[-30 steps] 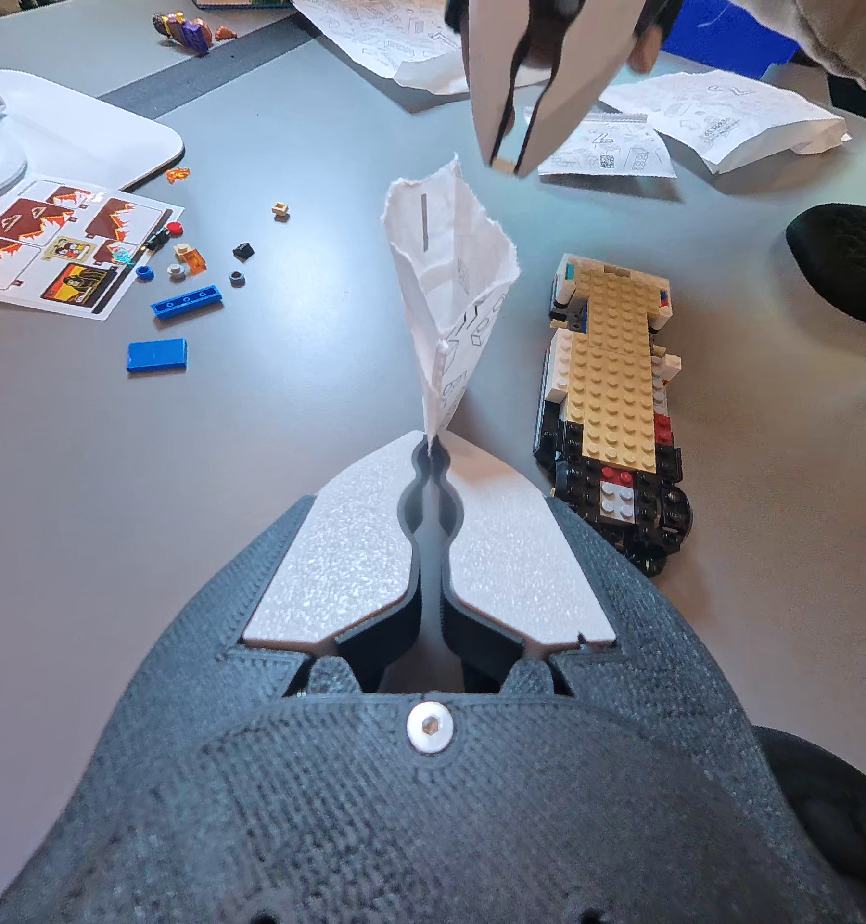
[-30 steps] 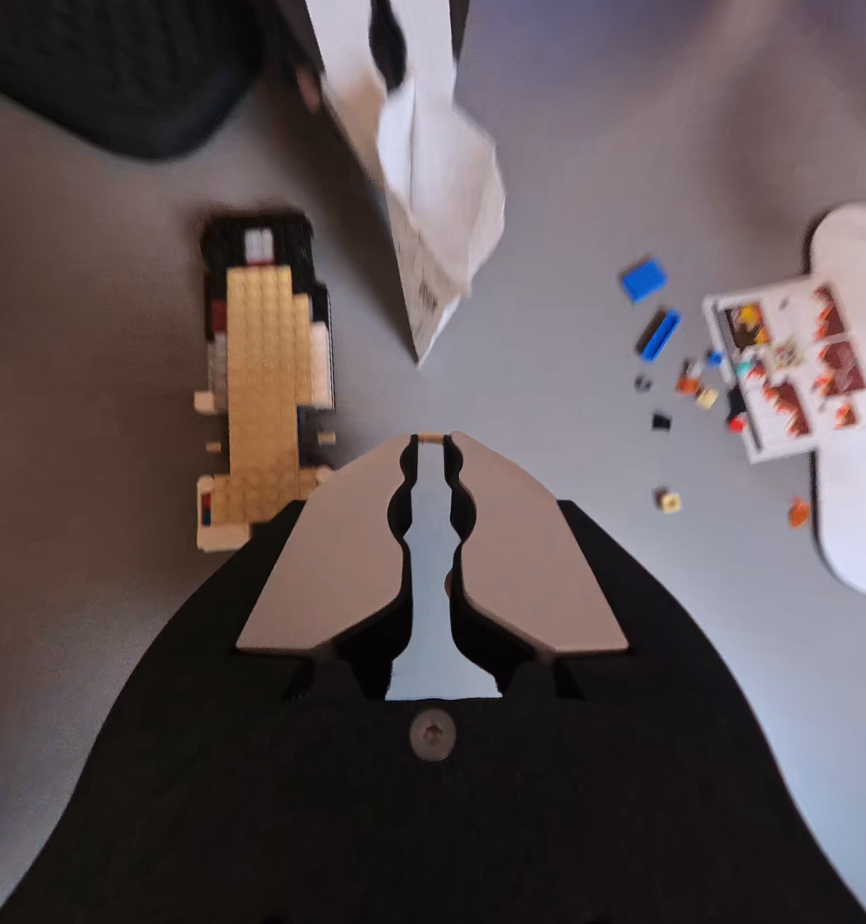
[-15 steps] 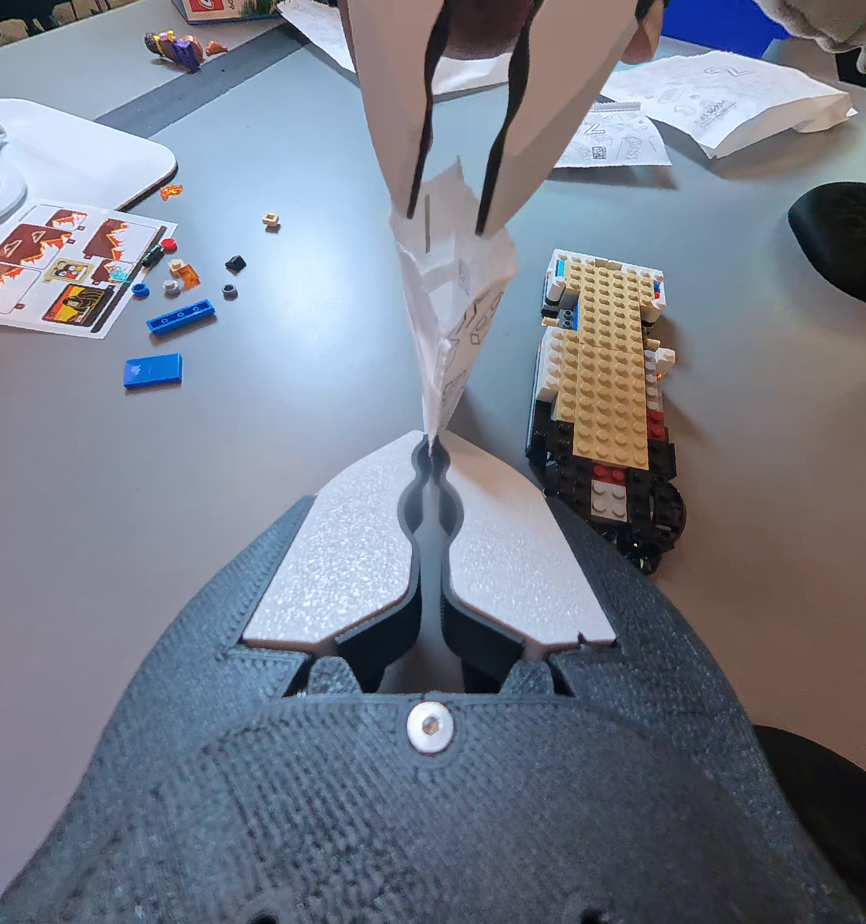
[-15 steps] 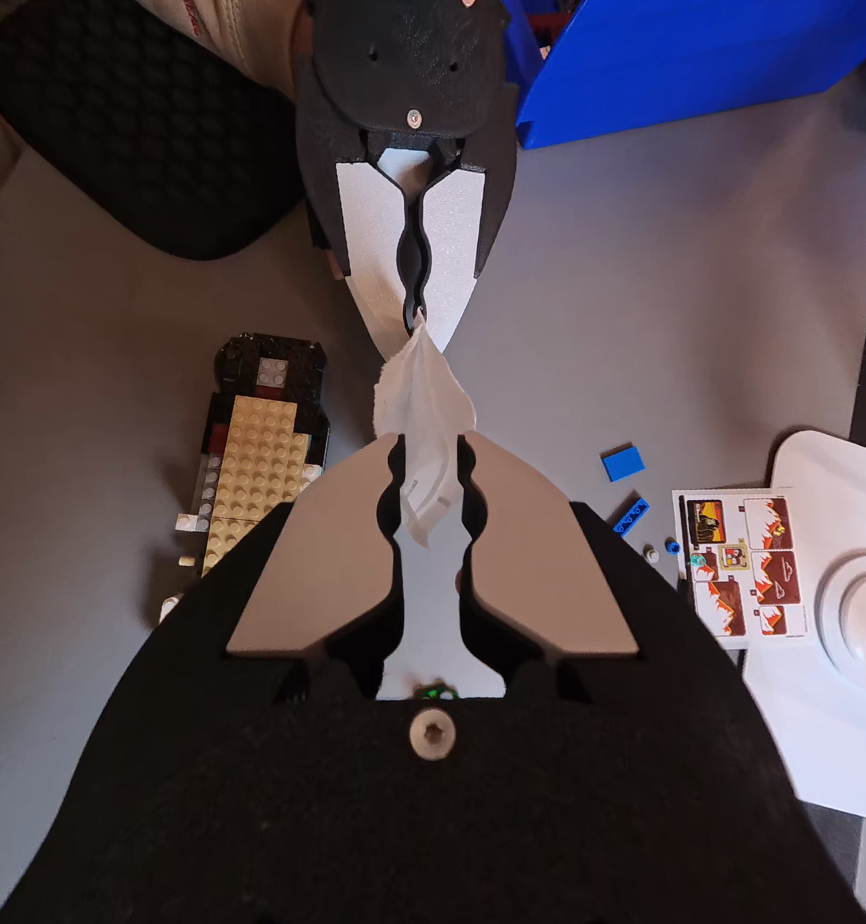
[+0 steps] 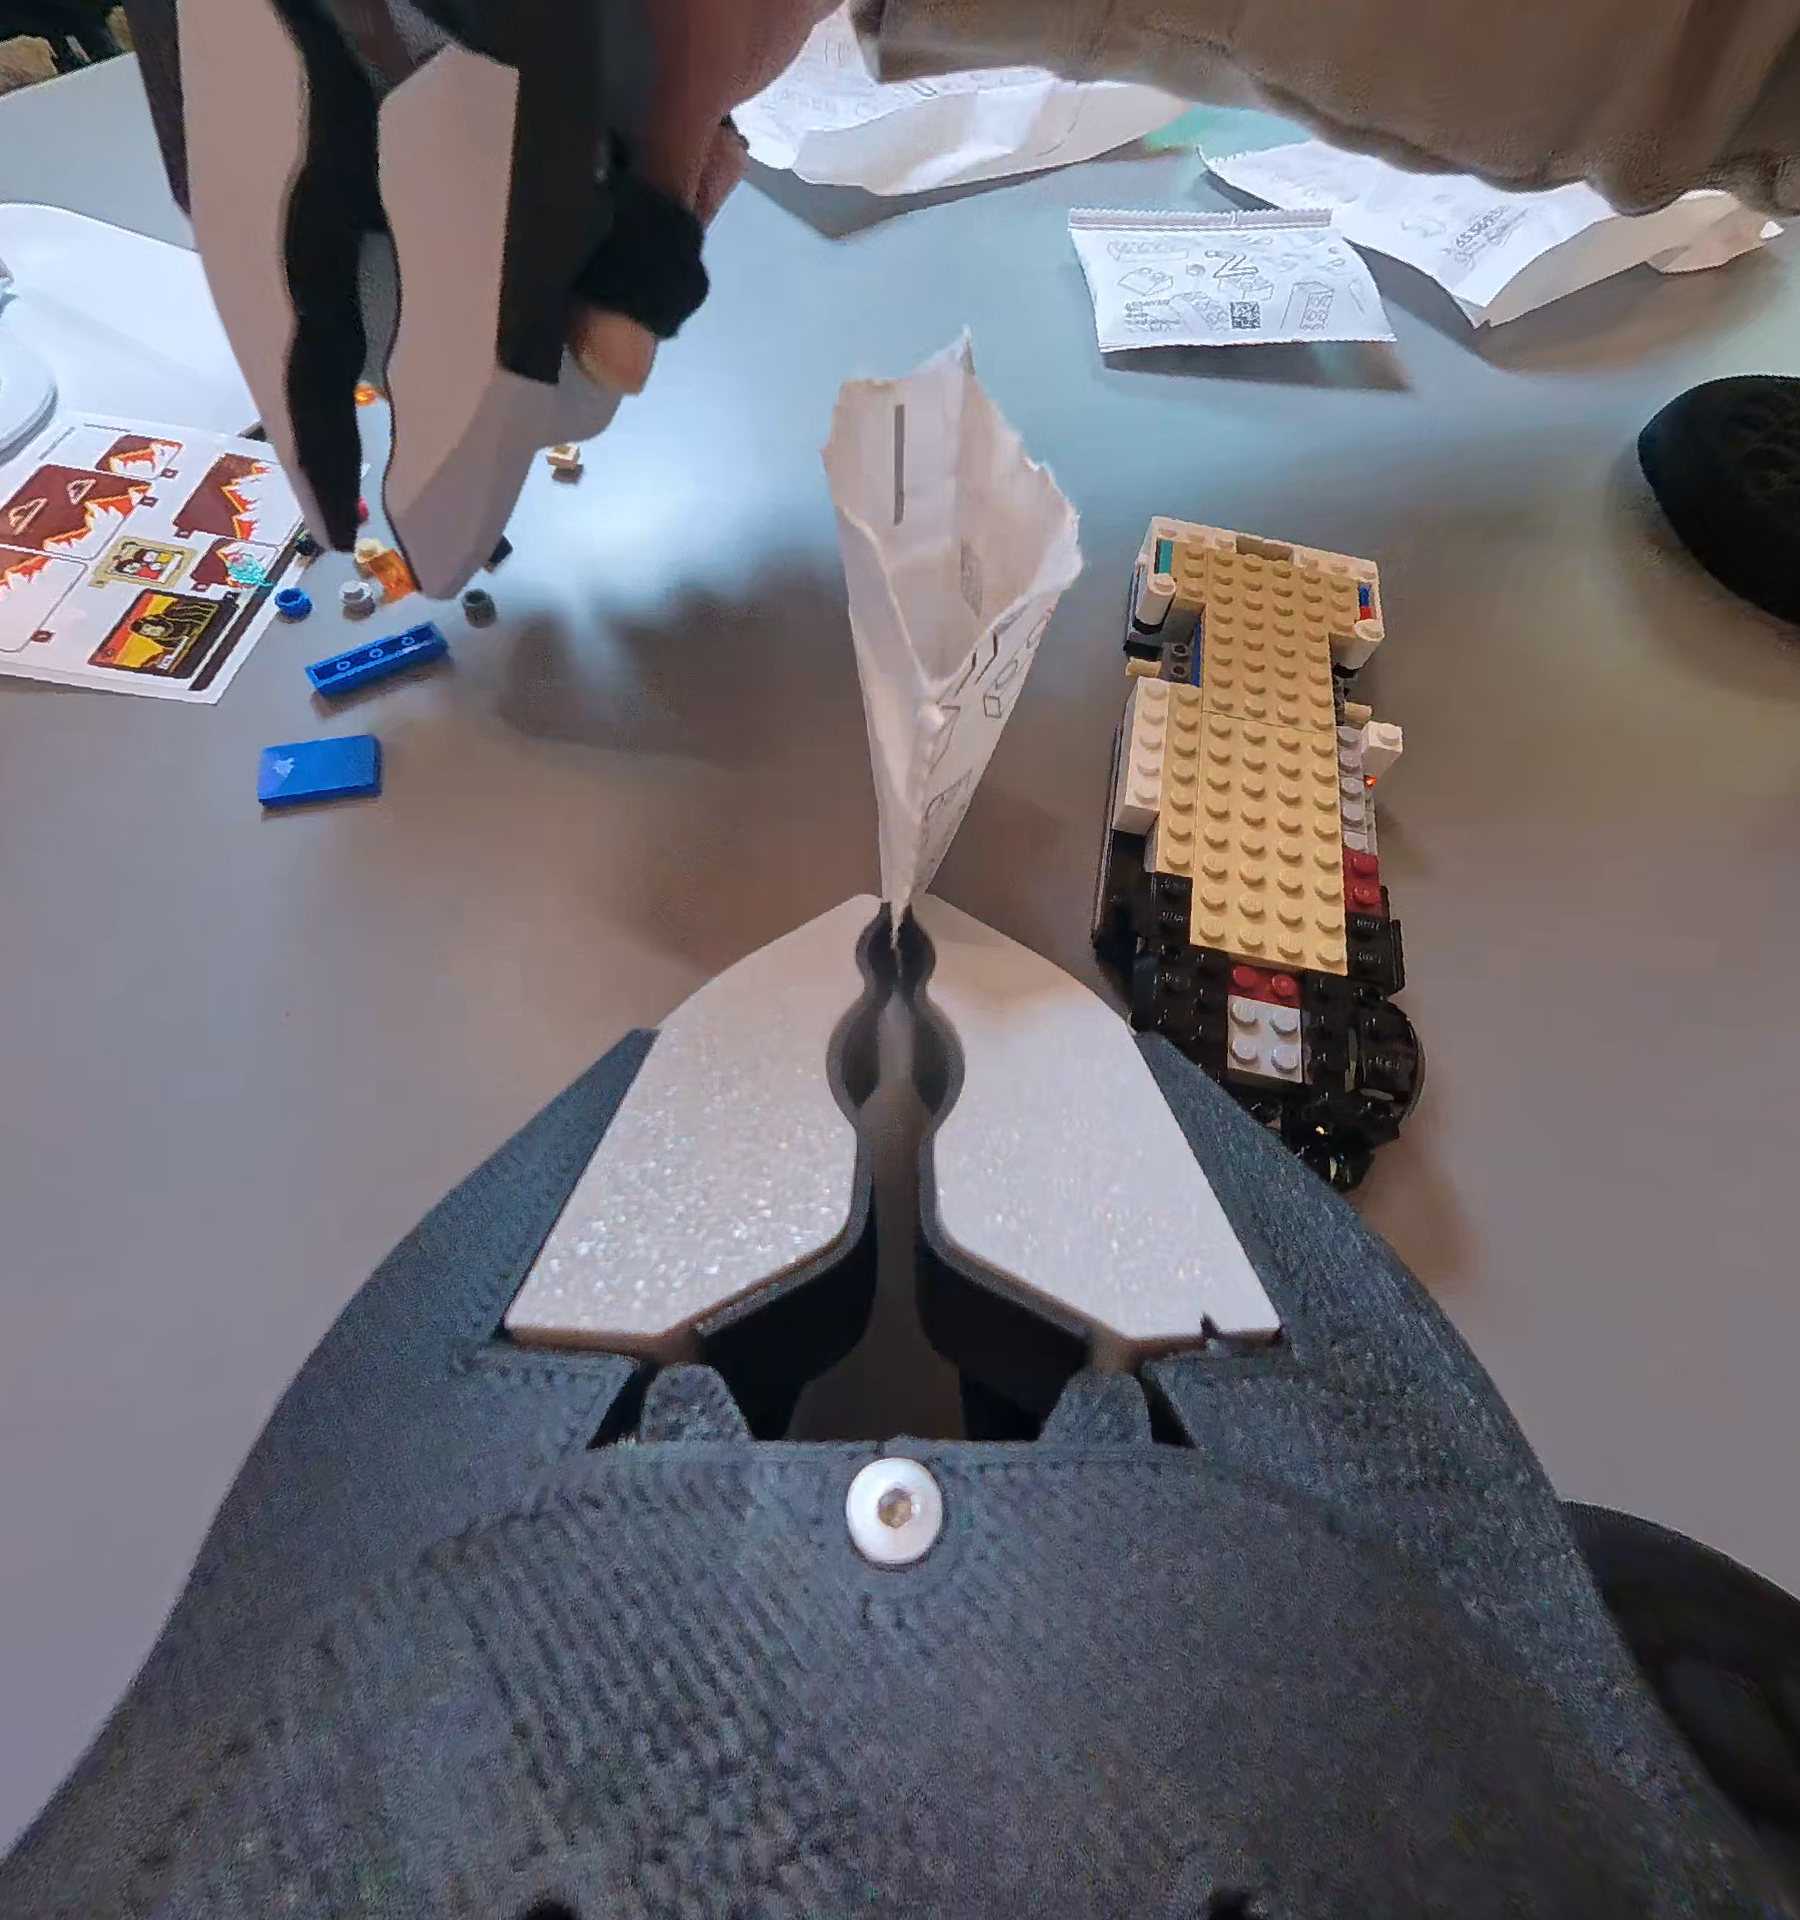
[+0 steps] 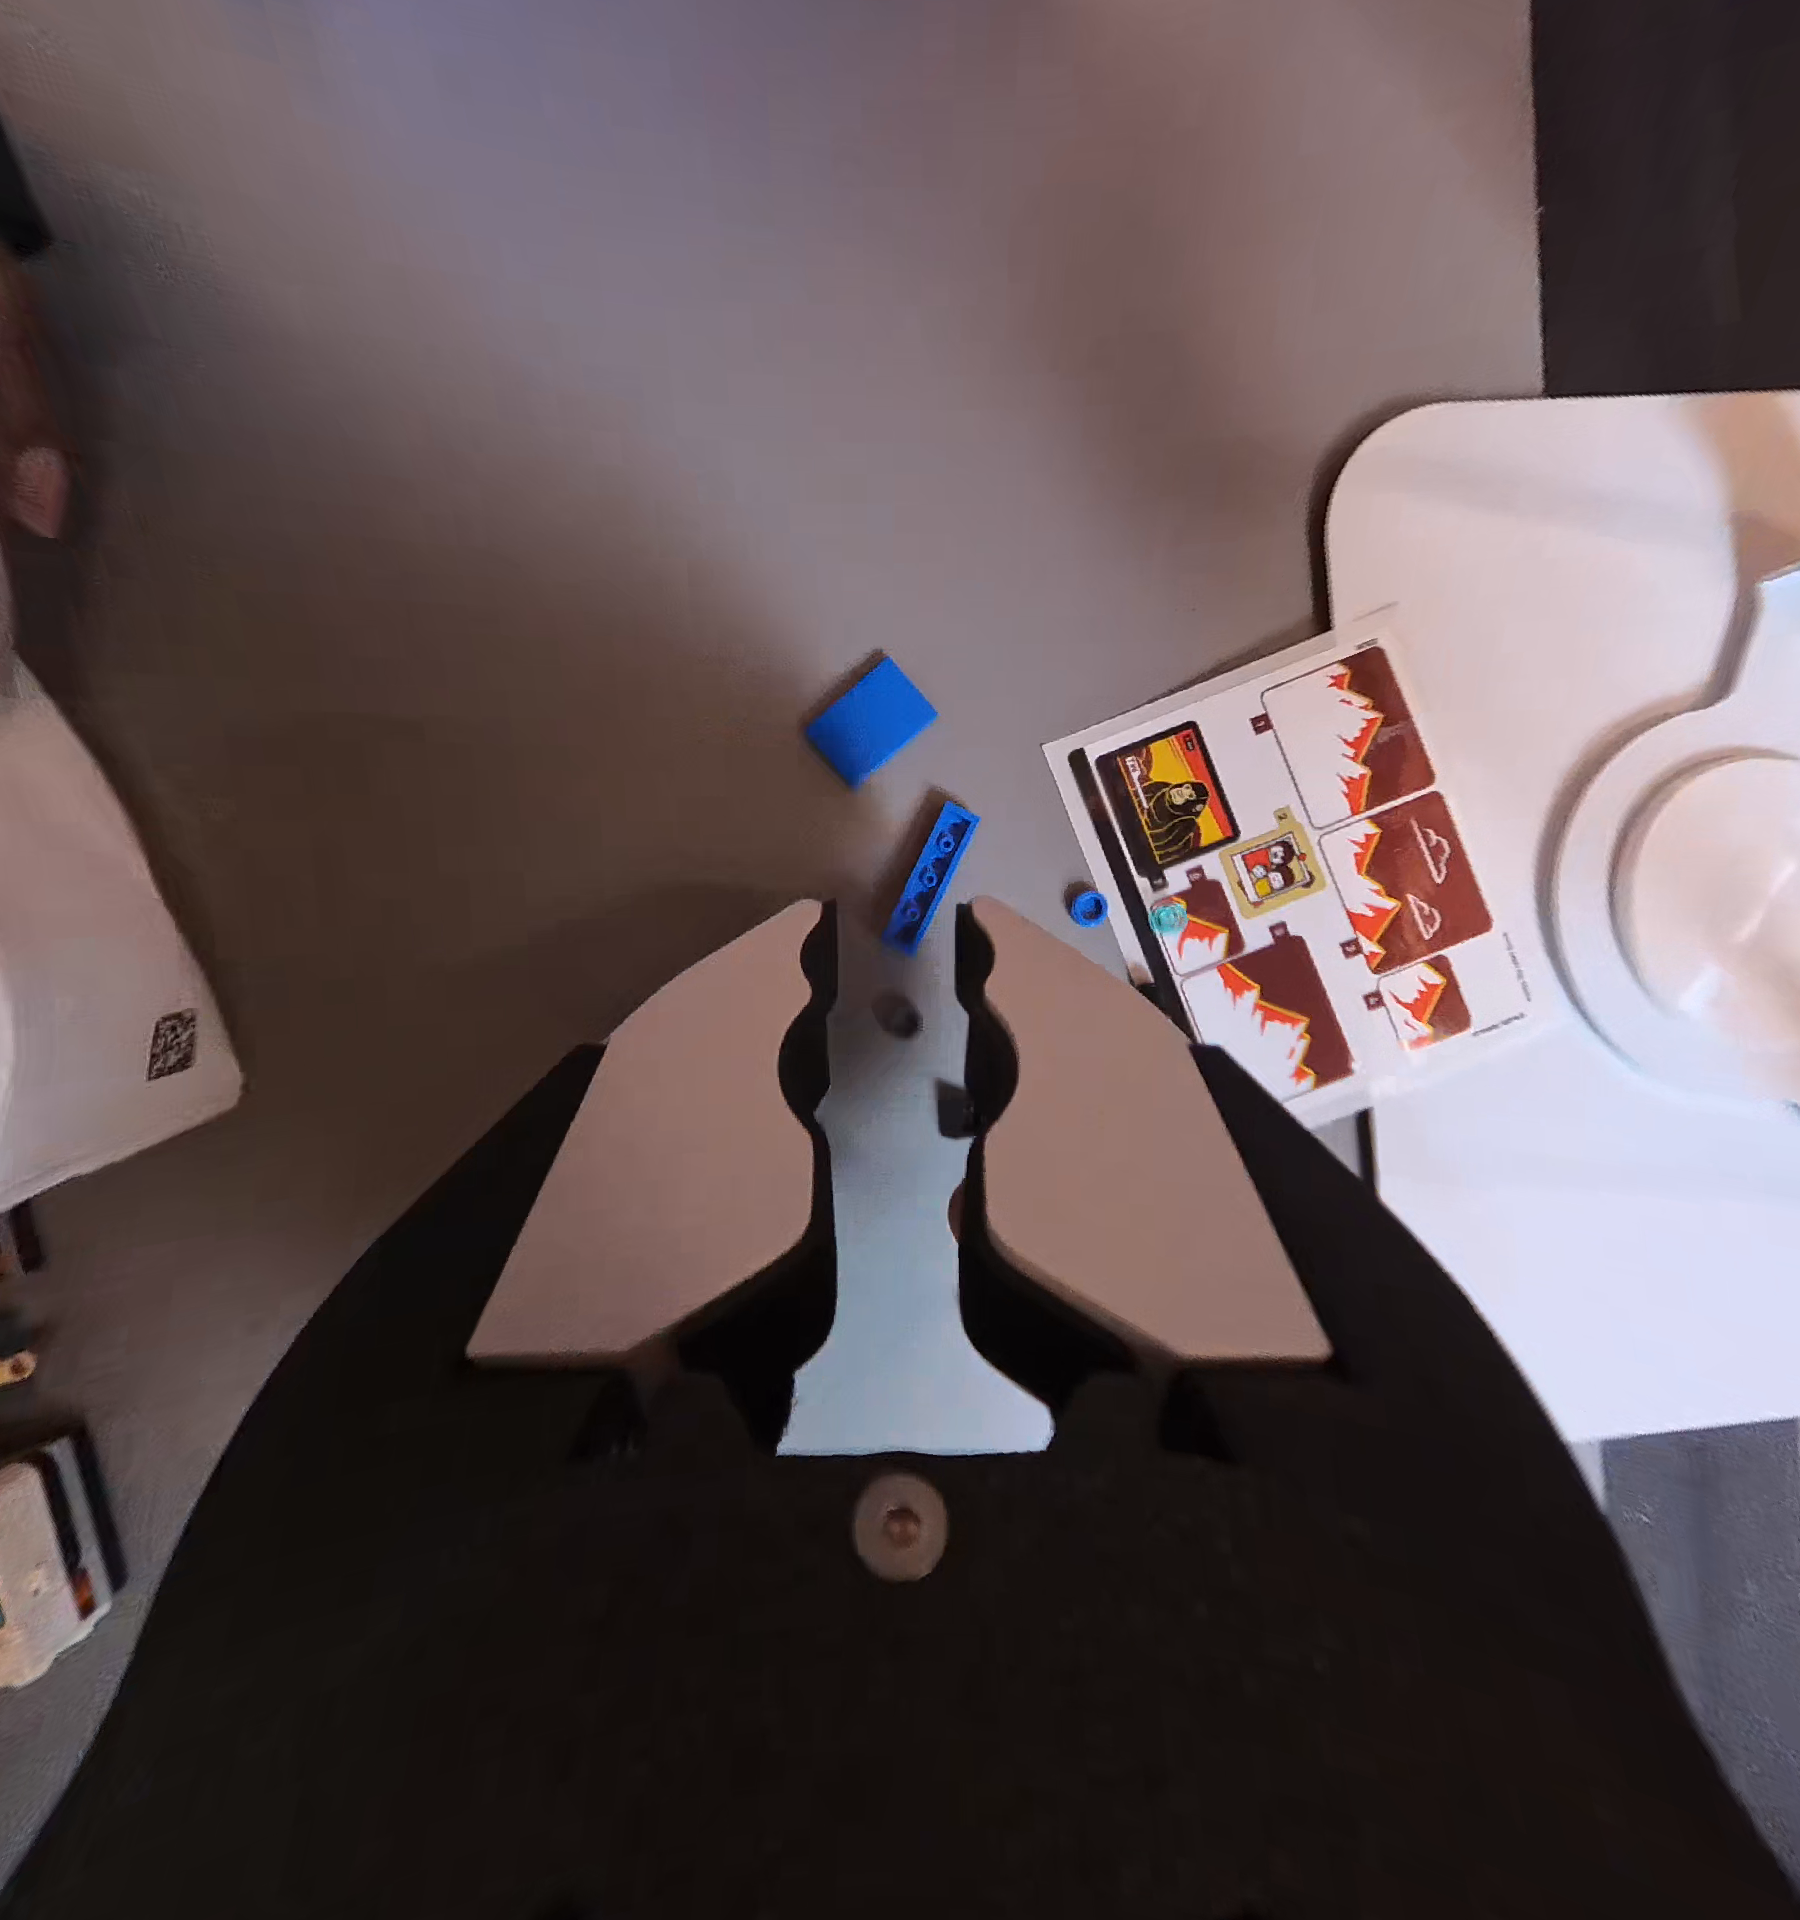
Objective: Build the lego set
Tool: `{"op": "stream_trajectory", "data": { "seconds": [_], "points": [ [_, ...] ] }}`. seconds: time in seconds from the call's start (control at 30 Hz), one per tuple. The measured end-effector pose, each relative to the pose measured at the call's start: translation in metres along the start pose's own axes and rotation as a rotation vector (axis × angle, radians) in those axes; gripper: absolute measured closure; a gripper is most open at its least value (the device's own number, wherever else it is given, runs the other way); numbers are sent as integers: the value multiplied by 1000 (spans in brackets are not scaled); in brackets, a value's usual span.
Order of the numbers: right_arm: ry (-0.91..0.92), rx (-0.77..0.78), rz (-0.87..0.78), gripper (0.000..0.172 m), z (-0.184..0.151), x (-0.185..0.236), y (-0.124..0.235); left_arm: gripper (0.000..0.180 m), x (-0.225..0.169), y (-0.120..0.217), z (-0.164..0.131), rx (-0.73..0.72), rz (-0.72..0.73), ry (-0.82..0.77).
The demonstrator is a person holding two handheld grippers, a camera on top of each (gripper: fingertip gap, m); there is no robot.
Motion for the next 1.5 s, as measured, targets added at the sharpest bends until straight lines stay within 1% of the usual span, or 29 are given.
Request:
{"op": "stream_trajectory", "data": {
  "seconds": [0.13, 0.23, 0.3, 0.37, 0.47, 0.53, 0.6, 0.63, 0.73, 0.8, 0.87, 0.97, 1.0, 1.07, 1.13, 1.23, 1.27, 1.37, 1.43, 1.47, 1.5],
  "points": [
    [-32, 109, 27, 151, 1, -8, -18, 180, 1, 0, -1, 0, -5, 7],
    [-38, 113, 67, 164, 3, -8, -21, 180, 2, 0, -1, 1, -4, 9],
    [-10, 113, 64, 164, 2, -5, -19, 180, 2, 0, -1, 0, -3, 11],
    [41, 51, 83, 164, 7, 5, -5, 180, 2, 0, -1, 1, -5, 19],
    [129, -81, 133, 164, 22, 33, 34, 180, 3, 0, -2, 1, -4, 29],
    [197, -137, 192, 164, 29, 58, 60, 180, 4, 0, -2, 2, -4, 33],
    [260, -130, 242, 164, 30, 81, 73, 180, 4, 0, -2, 2, -2, 32],
    [287, -104, 243, 164, 29, 91, 73, 180, 3, 0, -1, 3, 0, 30],
    [349, -21, 201, 161, 22, 104, 62, 180, 3, 0, -1, 2, 0, 30],
    [340, -28, 223, 157, 21, 105, 59, 180, 3, 0, -2, 5, 3, 28],
    [311, -83, 227, 153, 24, 98, 64, 180, 4, 0, -2, 4, 3, 32],
    [226, -172, 188, 153, 31, 72, 68, 180, 4, 0, -2, 3, 3, 34],
    [177, -188, 163, 153, 33, 60, 64, 180, 4, 0, -2, 3, 4, 34],
    [108, -165, 106, 152, 34, 36, 47, 180, 4, 0, -2, 4, 4, 31],
    [114, -100, 66, 145, 30, 20, 21, 180, 4, 0, -1, 4, 3, 30],
    [98, -7, 89, 131, 28, 7, -12, 180, 4, 1, -1, 4, 6, 27],
    [92, 15, 104, 129, 28, 5, -20, 180, 4, 1, -1, 5, 7, 28],
    [92, 52, 130, 130, 31, 2, -33, 180, 5, 1, -2, 4, 4, 31],
    [101, 70, 128, 137, 34, 1, -35, 180, 5, 1, -2, 4, 3, 31],
    [106, 78, 116, 144, 35, -1, -35, 180, 5, 1, -2, 4, 2, 32],
    [114, 83, 112, 148, 35, -1, -35, 180, 5, 1, -2, 3, 1, 33]
  ]
}}
Point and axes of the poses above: each gripper's, where its closed fingertips meet, y back along the fingers, z out of its top, x = y × z across the jaws, the point moved 7 cm from there along y, back along the fingers, and after that the axes turned 12 degrees about x, right-handed, at the moved point
